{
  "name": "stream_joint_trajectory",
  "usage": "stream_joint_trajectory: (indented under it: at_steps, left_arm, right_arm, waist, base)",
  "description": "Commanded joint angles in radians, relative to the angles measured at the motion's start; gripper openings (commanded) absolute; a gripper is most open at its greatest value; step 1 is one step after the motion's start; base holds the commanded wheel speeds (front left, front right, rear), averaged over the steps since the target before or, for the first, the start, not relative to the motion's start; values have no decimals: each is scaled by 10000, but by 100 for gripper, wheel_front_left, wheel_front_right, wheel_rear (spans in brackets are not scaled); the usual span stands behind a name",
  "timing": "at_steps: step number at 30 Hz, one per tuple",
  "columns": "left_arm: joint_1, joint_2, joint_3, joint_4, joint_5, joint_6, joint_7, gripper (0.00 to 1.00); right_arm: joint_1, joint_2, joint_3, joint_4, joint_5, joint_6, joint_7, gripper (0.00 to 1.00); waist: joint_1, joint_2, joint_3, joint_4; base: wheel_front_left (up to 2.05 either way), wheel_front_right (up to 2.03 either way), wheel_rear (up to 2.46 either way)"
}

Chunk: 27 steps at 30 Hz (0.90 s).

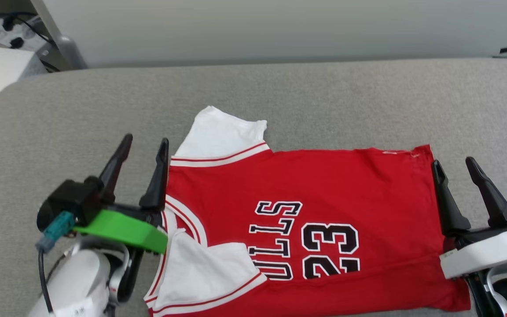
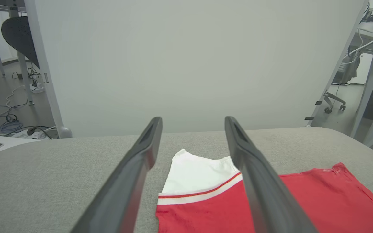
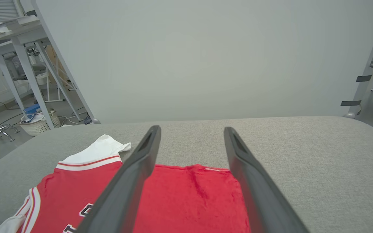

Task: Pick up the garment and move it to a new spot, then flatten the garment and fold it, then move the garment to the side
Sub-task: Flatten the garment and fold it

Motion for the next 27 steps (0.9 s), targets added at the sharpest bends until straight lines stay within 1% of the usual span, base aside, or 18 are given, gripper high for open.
stream_joint_trajectory:
  at_steps: [1, 3, 5, 10, 13, 15, 20, 22, 27]
  left_arm:
    - [-462, 104, 25, 175, 99, -155, 91, 100]
    - [-1123, 352, -49, 459, 199, -357, 542, 100]
    - [-1866, 598, -199, 753, 266, -611, 1221, 100]
    - [-3986, 1237, -691, 1514, 193, -1475, 3421, 100]
    - [-5243, 1527, -1007, 1985, -122, -1797, 4717, 100]
    - [-6067, 1666, -1165, 2372, -377, -1878, 5619, 100]
    - [-7613, 1897, -1877, 3424, -1000, -1953, 8530, 100]
    - [-8047, 1938, -2069, 3737, -1160, -1962, 9289, 100]
    - [-8567, 1884, -2227, 4517, -1436, -1950, 10243, 100]
  right_arm:
    - [-287, 46, 63, 83, -107, -6, -151, 100]
    - [-481, 86, 199, 162, -151, -6, -276, 100]
    - [-647, 105, 263, 254, -139, -6, -350, 100]
    - [-1005, 136, 502, 262, -107, -6, -352, 100]
    - [-1209, 185, 581, 245, -110, -6, -387, 100]
    - [-1352, 226, 688, 234, -109, -6, -432, 100]
    - [-1618, 347, 849, 286, 0, -6, -619, 100]
    - [-1686, 370, 958, 326, 68, -6, -679, 100]
    - [-1890, 356, 1193, 460, 191, -6, -830, 100]
  waist:
    - [0, 0, 699, -519]
    - [0, 0, 1023, -714]
    - [0, 0, 1322, -883]
    - [0, 0, 2123, -1340]
    - [0, 0, 2540, -1586]
    - [0, 0, 2828, -1764]
    - [0, 0, 3331, -2086]
    - [0, 0, 3502, -2208]
    - [0, 0, 3830, -2472]
  base:
    - [0, 0, 0]
    - [0, 0, 0]
    - [0, 0, 0]
    - [0, 0, 0]
    - [0, 0, 0]
    - [0, 0, 0]
    - [0, 0, 0]
    - [0, 0, 0]
    - [0, 0, 0]
